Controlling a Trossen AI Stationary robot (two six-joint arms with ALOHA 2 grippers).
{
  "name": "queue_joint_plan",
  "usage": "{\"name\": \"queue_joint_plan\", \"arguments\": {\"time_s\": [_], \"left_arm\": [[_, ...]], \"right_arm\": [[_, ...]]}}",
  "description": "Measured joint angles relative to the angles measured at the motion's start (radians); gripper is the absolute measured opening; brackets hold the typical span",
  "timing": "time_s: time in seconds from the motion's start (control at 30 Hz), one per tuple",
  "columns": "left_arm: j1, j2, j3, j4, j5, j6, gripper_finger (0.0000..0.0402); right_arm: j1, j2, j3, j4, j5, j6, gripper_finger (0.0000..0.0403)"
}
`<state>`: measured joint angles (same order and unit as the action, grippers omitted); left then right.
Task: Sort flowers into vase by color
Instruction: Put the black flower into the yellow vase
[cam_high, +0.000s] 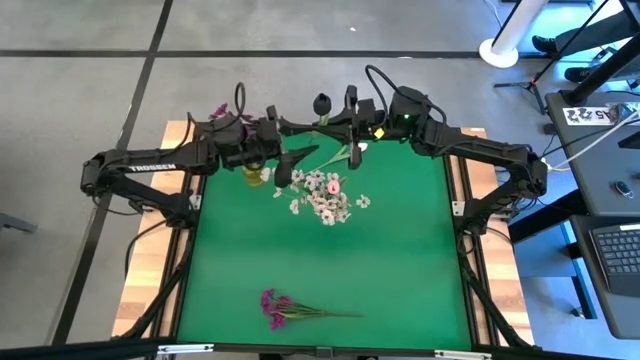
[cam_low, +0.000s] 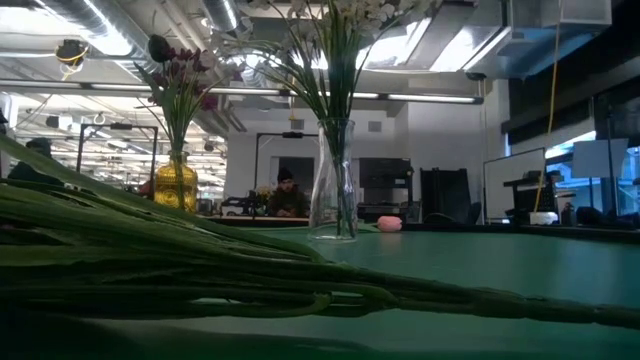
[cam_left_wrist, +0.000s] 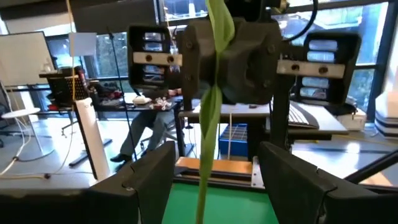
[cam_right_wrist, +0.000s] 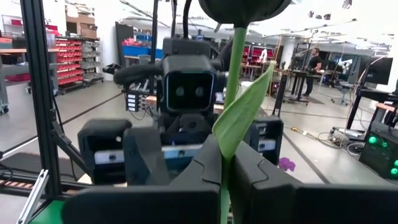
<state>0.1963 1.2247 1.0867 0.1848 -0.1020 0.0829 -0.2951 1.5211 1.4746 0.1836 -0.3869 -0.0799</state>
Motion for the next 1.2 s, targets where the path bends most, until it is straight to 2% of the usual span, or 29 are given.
{"name": "queue_joint_plan", "arguments": {"time_s": [0.2,0.63,1.07,1.2], "left_arm": [[0.000,0.000,0.002,0.004,0.000,-0.023,0.0206],[0.000,-0.001,0.002,0.009,0.000,-0.030,0.0078],[0.000,-0.001,0.002,0.013,0.003,-0.048,0.0034],[0.000,-0.001,0.002,0.013,0.003,-0.049,0.0010]], "right_arm": [[0.000,0.000,0.000,-0.008,-0.008,0.000,0.0004],[0.000,0.000,0.000,0.000,-0.008,0.000,0.0006],[0.000,0.000,-0.001,0.051,-0.054,0.033,0.0007],[0.000,0.000,-0.001,0.048,-0.054,0.047,0.0007]]}}
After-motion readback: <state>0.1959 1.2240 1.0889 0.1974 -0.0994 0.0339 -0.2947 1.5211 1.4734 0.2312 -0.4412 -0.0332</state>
